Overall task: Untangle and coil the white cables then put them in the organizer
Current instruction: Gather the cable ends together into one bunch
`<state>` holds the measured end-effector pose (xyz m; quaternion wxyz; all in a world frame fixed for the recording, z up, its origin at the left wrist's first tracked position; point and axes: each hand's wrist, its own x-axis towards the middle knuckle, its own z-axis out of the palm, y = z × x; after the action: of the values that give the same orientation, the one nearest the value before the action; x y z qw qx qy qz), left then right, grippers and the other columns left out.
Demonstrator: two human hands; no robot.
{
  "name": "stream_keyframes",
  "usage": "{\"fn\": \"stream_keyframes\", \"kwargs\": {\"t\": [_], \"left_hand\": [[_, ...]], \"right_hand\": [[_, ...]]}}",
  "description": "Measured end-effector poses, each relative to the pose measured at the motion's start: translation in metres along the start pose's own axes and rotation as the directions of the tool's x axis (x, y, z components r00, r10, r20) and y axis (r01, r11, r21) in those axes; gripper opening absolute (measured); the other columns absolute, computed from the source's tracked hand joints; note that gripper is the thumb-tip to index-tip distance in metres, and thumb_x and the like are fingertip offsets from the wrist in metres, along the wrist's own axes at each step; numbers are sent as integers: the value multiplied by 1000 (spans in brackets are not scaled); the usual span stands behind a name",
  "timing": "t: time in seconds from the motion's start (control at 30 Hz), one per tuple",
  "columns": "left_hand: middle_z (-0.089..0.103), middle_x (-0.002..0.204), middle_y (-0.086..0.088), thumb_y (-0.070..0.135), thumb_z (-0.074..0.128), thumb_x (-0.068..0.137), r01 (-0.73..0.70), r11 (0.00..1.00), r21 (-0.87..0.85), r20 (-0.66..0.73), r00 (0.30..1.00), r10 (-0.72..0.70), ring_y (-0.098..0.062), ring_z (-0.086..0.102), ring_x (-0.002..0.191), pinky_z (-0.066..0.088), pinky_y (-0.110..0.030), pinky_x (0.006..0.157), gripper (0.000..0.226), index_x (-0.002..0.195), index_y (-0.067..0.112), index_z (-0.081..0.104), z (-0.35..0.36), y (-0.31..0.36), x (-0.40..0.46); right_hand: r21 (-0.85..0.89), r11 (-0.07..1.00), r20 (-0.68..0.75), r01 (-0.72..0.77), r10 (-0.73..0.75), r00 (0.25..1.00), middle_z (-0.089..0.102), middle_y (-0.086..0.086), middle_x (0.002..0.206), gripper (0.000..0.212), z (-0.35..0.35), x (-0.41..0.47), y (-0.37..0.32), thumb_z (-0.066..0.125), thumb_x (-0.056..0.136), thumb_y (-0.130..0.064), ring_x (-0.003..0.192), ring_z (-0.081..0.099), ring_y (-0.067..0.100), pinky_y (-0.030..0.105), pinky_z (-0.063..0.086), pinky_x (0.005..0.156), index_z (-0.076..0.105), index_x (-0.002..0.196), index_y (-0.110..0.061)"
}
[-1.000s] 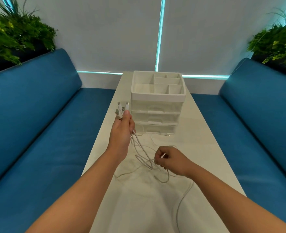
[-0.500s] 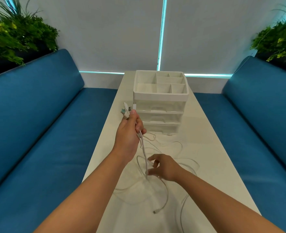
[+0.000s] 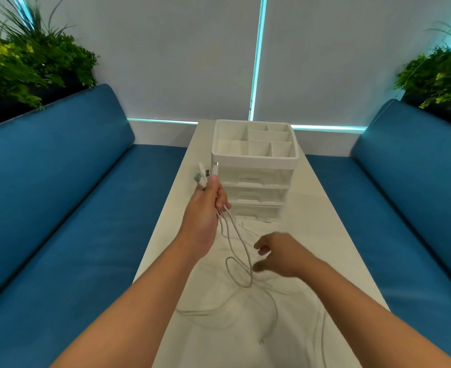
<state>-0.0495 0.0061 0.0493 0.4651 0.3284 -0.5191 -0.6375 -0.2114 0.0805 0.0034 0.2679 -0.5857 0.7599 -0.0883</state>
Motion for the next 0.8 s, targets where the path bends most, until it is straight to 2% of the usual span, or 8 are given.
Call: {"fn": "stream_keyframes", "kwargs": {"t": [0.1,0.17,0.3,0.4,0.5,0.63,0.73,0.8], "left_hand": [[37,63,3,44,31,105,28,994,107,44,998,-33,-16,36,71,35,-34,87,44,72,16,40,6,-12,-5],[46,65,5,47,34,104,28,987,156,95,994,-44,-14,42,73,34,-33,86,48,70,16,48,12,-16,-8],[73,107,-1,47,41,102,90,992,86,146,984,-102,-13,67,106,48,-32,96,46,117,10,64,23,-10,-9],[65,111,10,45,42,101,61,974,217,109,990,-86,-3,62,100,50,-12,71,41,123,15,60,21,6,-9],[59,110,16,45,41,102,43,955,293,119,990,-81,-3,54,71,41,-12,47,38,118,18,62,16,16,-4],[61,92,7,45,42,101,53,963,264,176,979,-102,-9,51,71,40,-21,57,43,110,15,70,13,19,-1],[72,108,4,39,42,101,90,988,128,249,961,-120,-10,62,93,49,-26,81,37,117,13,65,12,14,1],[72,116,-2,32,41,103,93,994,65,294,950,-108,-12,66,95,48,-31,82,33,126,16,59,10,7,1]], "right_hand": [[74,986,-340,149,-115,933,70,-6,90,11,-38,-12,-28,69,83,-27,82,64,13,29,53,78,69,92,-21],[301,902,-491,310,-132,861,66,-6,87,8,-49,-16,-47,58,89,-21,80,61,10,24,50,74,62,95,-17],[729,606,-278,318,-163,947,65,-4,102,30,-30,-15,-64,43,95,-42,90,64,7,26,47,81,48,113,-19],[698,648,-240,304,-188,952,67,-3,101,38,-10,-15,-52,42,98,-49,79,67,8,27,52,78,44,121,-19],[613,693,-224,379,-308,925,59,-5,65,27,0,-15,-50,42,101,-37,60,50,8,24,44,66,57,96,-16],[697,599,-270,394,-290,918,43,-3,58,32,0,-16,-57,37,104,-30,53,36,8,22,35,53,57,89,-11],[761,521,-289,387,-263,921,39,-4,64,27,-3,-18,-58,34,104,-34,51,30,5,19,27,49,55,103,-16],[783,482,-319,392,-230,919,37,-6,62,26,-6,-18,-58,33,104,-35,50,29,4,19,25,47,56,117,-30]]}}
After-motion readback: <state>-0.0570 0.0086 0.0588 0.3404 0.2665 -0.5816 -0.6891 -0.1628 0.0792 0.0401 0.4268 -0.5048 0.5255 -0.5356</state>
